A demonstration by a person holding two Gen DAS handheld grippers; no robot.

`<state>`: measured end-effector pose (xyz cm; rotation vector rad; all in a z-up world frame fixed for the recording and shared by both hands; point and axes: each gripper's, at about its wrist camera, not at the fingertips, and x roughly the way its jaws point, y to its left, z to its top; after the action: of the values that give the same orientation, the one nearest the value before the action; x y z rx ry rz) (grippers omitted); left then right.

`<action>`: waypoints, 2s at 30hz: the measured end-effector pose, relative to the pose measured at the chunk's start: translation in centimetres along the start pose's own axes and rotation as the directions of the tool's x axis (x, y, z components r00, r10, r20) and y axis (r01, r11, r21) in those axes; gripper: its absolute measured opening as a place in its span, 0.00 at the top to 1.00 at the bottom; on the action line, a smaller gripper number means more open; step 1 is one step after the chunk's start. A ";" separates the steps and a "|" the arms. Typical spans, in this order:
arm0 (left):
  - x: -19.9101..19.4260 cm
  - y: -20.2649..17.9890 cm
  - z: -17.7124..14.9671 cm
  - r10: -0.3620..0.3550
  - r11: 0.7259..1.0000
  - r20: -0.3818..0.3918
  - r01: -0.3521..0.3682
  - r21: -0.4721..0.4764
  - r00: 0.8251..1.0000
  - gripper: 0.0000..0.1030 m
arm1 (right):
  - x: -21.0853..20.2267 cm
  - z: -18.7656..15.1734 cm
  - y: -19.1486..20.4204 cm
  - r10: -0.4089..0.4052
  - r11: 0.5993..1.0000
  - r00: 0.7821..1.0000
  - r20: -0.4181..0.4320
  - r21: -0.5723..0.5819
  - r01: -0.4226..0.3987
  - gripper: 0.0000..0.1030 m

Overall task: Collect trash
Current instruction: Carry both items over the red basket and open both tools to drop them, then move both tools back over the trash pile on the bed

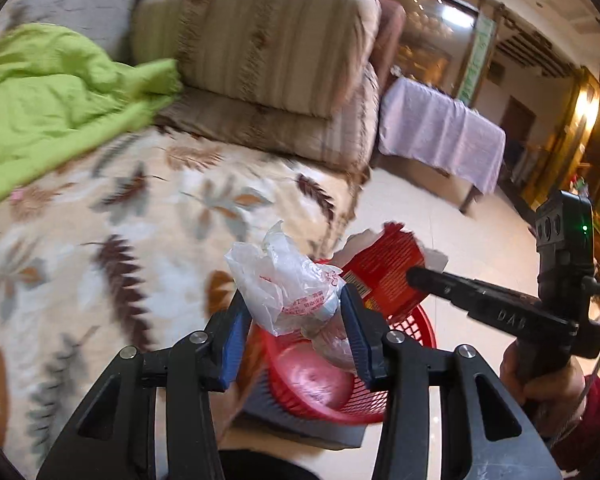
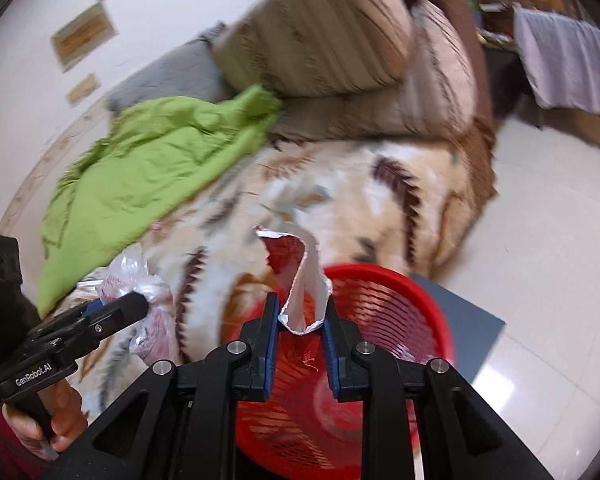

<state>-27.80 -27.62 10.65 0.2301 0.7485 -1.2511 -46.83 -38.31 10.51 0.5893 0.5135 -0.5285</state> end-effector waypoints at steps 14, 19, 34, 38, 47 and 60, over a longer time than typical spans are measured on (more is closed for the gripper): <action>-5.8 5.3 -2.3 0.244 0.959 0.000 -0.241 -0.151 0.970 0.12 | 2.2 2.5 6.1 0.121 0.984 0.991 0.055 -0.137 -0.113 0.35; -11.5 9.3 -3.8 0.391 0.893 -0.003 -0.381 -0.239 0.920 0.11 | 3.5 1.7 12.9 0.281 0.930 0.960 -0.016 -0.243 -0.276 0.35; -23.6 27.0 -12.4 0.676 0.519 -0.067 -0.539 -0.663 0.734 0.11 | 10.0 2.8 26.5 0.394 0.836 0.889 -0.232 -0.311 -0.452 0.36; -23.3 30.1 -13.1 0.679 0.450 -0.076 -0.497 -0.742 0.730 0.11 | 13.9 4.7 29.6 0.385 0.839 0.888 -0.253 -0.305 -0.451 0.36; -19.9 33.9 -11.5 0.781 0.380 -0.077 -0.569 -0.729 0.619 0.11 | 28.5 10.7 36.8 0.305 0.861 0.910 -0.281 -0.328 -0.389 0.36; -20.2 36.1 -12.3 0.740 0.391 -0.118 -0.565 -0.727 0.663 0.11 | 51.3 12.8 40.2 0.167 0.958 0.908 -0.385 -0.155 -0.242 0.58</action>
<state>-1.81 6.47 5.68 -0.2648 0.7755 -0.1220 19.27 -33.93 4.96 0.5439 0.8409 -0.1578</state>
